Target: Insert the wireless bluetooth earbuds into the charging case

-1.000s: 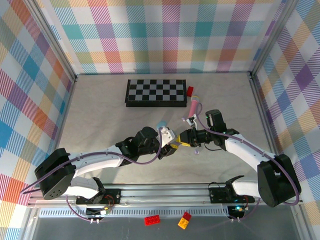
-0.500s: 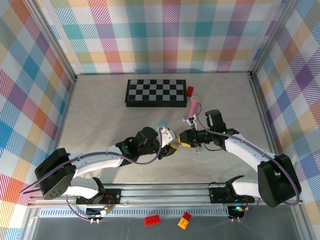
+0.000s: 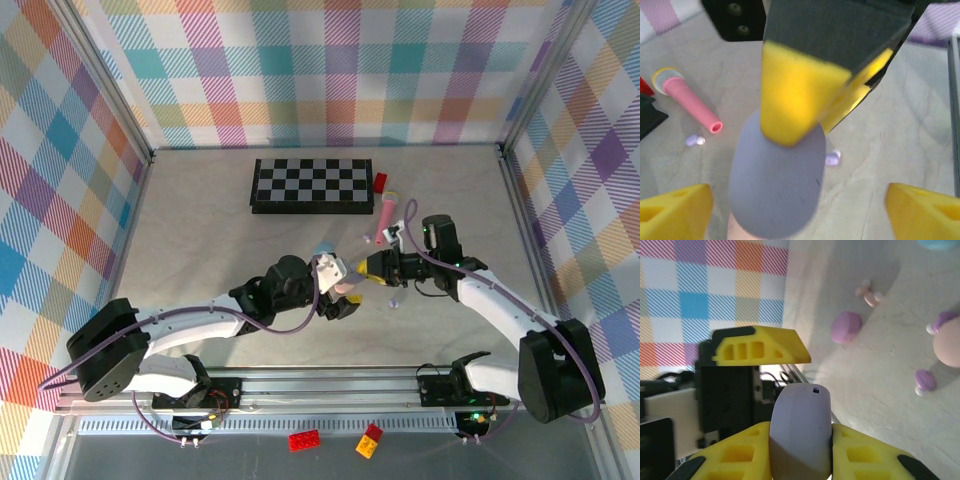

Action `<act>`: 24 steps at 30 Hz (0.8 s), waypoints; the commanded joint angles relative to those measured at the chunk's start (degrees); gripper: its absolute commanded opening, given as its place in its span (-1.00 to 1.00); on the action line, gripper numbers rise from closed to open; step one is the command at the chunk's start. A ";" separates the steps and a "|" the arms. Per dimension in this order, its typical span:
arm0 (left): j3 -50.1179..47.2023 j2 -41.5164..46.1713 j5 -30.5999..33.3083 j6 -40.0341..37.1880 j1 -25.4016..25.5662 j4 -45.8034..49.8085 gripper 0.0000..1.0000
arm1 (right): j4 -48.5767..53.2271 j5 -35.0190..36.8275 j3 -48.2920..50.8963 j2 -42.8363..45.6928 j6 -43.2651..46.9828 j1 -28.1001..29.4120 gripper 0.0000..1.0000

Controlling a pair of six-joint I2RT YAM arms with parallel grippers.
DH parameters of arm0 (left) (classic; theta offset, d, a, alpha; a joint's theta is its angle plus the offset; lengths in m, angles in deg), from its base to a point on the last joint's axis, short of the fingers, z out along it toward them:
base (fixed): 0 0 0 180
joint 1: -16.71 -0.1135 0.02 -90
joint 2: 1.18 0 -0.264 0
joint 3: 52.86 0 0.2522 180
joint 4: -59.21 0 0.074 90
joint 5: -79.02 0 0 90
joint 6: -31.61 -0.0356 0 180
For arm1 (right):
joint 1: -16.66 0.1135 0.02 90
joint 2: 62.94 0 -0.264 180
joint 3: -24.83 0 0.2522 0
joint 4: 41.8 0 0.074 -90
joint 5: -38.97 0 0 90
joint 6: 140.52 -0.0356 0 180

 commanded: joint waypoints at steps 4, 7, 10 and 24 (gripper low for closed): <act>-2.59 0.73 3.17 2.47 -1.30 -16.52 0.94 | -21.69 -5.64 3.70 3.46 -19.80 -3.07 -0.79; -2.22 -1.41 2.34 5.86 -2.91 -22.54 0.95 | -30.35 -6.14 4.93 4.20 -27.87 -3.92 -0.81; -3.05 -4.88 -2.42 6.67 -4.44 -32.64 1.00 | -37.77 -6.00 5.91 4.67 -35.30 -4.33 -0.85; 1.06 -17.38 -20.90 10.58 -8.38 -52.91 0.74 | -45.87 -5.53 8.08 11.90 -46.68 -4.33 -0.86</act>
